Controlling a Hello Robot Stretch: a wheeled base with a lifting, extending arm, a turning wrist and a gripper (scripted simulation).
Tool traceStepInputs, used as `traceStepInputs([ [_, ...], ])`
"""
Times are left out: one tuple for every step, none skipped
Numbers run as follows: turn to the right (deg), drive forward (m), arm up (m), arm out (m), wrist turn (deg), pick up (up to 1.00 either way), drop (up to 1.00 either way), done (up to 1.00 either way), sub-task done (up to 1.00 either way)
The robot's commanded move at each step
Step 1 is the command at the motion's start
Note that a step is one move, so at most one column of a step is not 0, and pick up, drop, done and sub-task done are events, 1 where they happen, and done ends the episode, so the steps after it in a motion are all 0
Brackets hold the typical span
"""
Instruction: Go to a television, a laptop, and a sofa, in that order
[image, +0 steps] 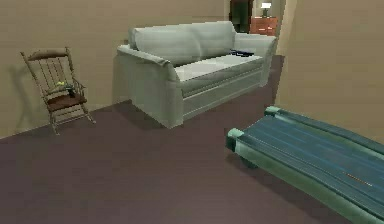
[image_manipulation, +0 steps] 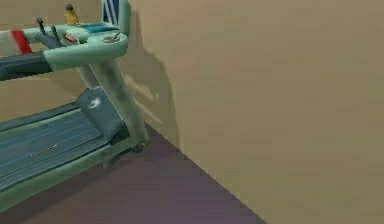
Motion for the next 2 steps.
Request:
traceStepInputs([
  [-6.0, 0.00, 0.00, 0.00, 0.0, 0.00, 0.00, 0.00, 0.00],
  [0.0, 0.15, 0.00, 0.00, 0.0, 0.00, 0.00, 0.00, 0.00],
])
